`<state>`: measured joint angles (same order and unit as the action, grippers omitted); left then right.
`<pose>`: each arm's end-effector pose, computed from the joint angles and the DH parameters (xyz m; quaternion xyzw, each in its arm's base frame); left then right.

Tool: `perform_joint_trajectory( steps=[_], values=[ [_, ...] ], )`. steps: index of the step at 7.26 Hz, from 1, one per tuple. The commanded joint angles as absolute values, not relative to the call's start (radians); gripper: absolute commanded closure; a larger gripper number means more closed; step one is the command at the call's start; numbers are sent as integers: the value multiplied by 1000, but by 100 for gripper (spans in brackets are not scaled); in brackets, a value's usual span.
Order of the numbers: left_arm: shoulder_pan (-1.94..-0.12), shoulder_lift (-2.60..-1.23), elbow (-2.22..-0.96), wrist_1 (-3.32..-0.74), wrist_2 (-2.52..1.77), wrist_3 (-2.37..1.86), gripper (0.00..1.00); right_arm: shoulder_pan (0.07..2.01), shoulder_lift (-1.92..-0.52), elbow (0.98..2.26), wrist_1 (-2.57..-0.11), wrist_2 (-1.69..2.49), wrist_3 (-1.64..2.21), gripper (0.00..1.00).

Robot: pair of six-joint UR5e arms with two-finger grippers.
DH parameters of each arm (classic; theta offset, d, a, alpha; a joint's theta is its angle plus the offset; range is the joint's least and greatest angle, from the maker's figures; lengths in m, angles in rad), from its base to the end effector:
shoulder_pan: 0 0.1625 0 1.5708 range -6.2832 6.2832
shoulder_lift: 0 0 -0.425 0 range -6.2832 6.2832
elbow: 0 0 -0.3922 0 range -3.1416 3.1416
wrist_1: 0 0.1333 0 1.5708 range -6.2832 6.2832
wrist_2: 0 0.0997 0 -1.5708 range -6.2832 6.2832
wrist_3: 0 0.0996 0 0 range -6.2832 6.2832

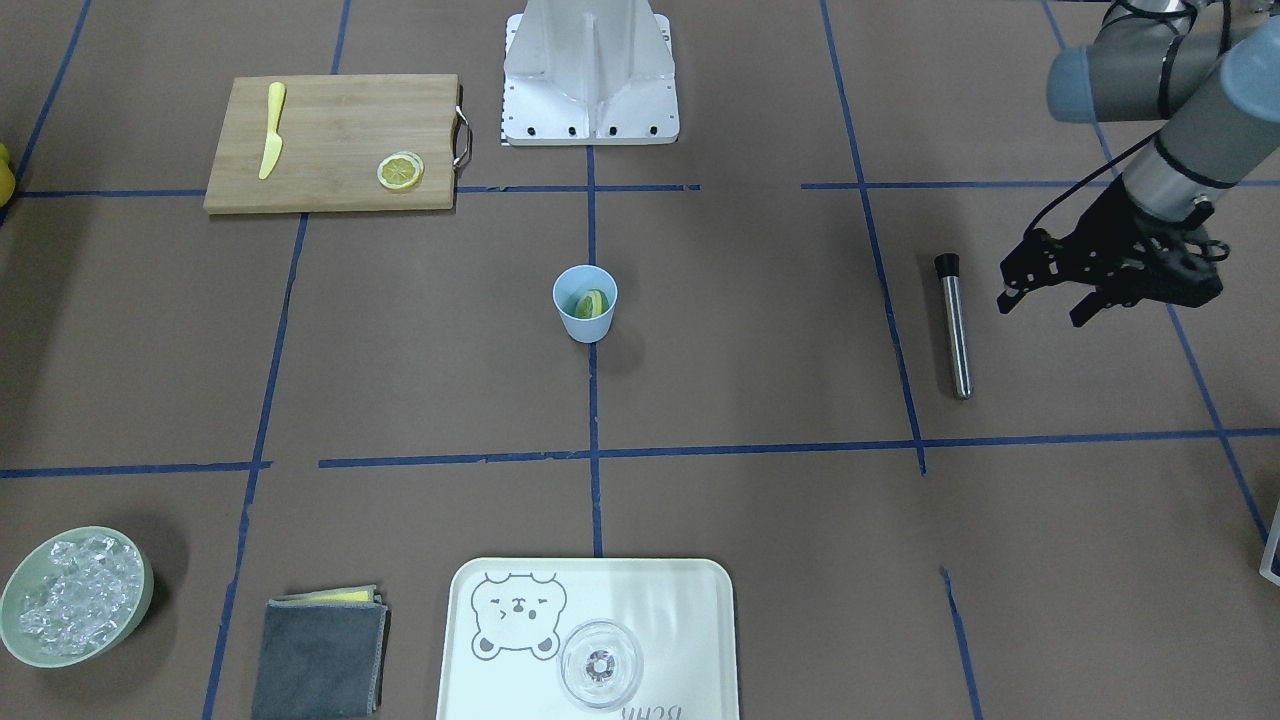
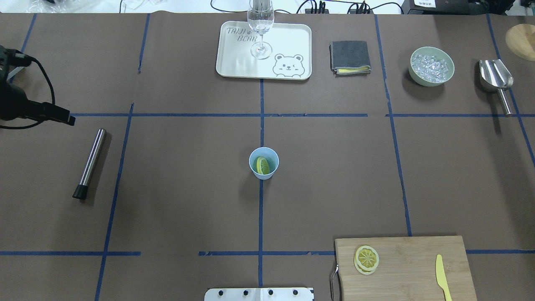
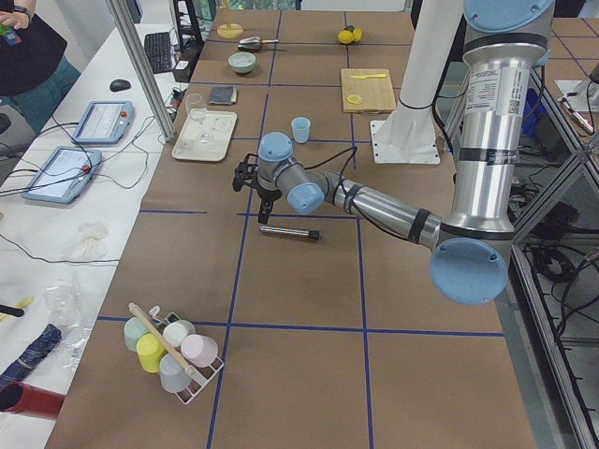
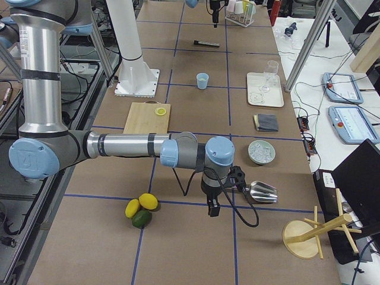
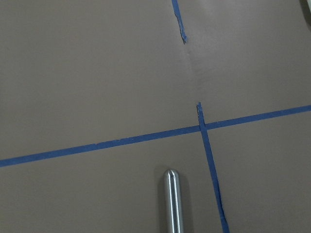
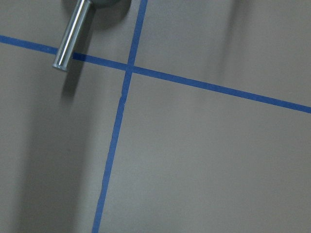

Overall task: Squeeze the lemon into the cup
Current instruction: 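Lower the left gripper onto the metal muddler and grasp it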

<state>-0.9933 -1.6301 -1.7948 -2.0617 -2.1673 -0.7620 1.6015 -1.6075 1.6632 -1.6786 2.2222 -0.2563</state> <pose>0.2249 -0.4868 0.4663 0.1140 0.4373 0.0289 0.8916 0.0874 -0.4690 0.6497 0.0213 -0.3201 -0.0983 0.9420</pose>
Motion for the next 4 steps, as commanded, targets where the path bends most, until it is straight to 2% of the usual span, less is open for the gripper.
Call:
perform_joint_trajectory(
  steps=[1, 3, 4],
  values=[
    [-913, -1673, -1688, -2089, -2099, -795, 9, 1601, -1611, 1666, -1678, 2223, -258, 0],
    [-875, -1703, -1645, -2095, -2057, -817, 12, 1601, -1614, 1670, -1678, 2224, -256, 0],
    [-859, -1703, -1640, -2094, -2053, -825, 18, 1601, -1615, 1671, -1678, 2224, -258, 0]
  ],
)
